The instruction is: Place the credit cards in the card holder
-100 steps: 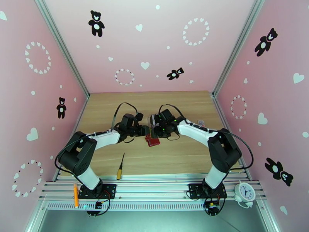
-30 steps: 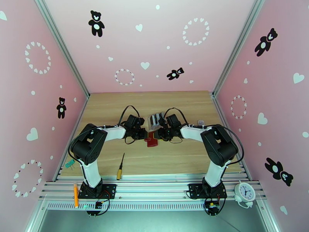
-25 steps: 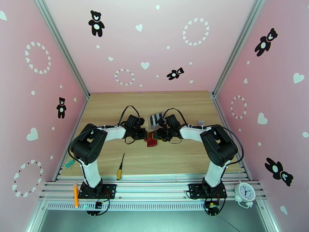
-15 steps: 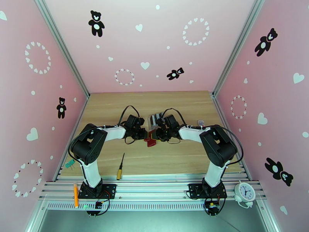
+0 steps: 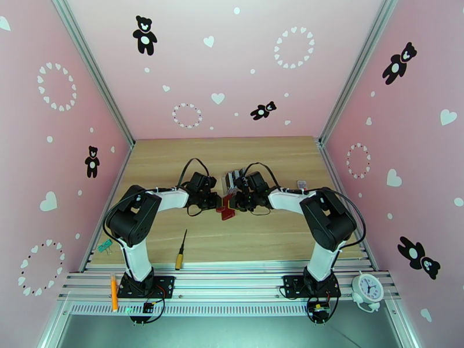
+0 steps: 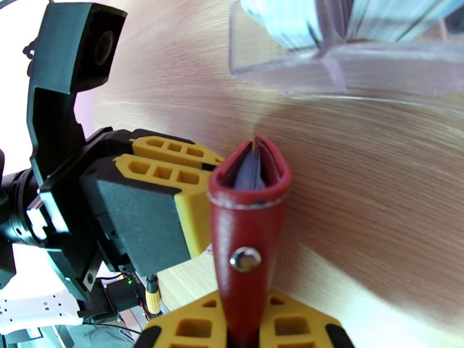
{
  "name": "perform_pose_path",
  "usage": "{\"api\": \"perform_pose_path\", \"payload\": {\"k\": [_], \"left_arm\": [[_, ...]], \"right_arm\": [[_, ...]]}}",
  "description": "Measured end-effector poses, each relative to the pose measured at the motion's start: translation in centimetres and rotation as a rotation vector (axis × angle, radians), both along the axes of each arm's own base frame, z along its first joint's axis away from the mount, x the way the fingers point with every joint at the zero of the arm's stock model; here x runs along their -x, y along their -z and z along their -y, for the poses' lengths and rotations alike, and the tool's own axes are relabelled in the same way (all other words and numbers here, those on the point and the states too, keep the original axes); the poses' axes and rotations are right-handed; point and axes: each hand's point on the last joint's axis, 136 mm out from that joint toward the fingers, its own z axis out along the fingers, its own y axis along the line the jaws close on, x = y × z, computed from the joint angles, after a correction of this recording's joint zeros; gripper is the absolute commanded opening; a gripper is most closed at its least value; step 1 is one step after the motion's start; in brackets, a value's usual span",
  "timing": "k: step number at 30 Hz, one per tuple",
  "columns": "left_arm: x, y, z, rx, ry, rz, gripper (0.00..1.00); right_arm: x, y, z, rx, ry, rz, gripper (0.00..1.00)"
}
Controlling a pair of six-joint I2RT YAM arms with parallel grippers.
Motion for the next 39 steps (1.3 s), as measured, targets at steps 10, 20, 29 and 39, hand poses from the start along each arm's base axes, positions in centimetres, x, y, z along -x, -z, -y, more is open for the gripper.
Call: {"api": "perform_pose_path", "payload": {"k": [10,20,29,39], "left_arm": [[0.1,-0.8,-0.5,0.013,-0.019,0.030,0.43],[-0.2,-3.4,-2.3,0.003,-0.077,0.139,0.45],[-0.7,-4.8,-3.6,-0.026,-0.124,0.229,0.45],[-0.9,-4.2,-4.5,-0.072,-0.152,0.244,0.45]], "right_arm": [[0.2,-1.9,0.5,0.030,-0.003,0.027,0.00],[-0.1,-7.7,1.2,0.093,-0.039,0.163,0.00],[0.5,-9.3,4.4,0.342,-0.061,0.228,0.00],[2.0,-8.5,8.2,0.660,-0.109,0.277,0.00]]}}
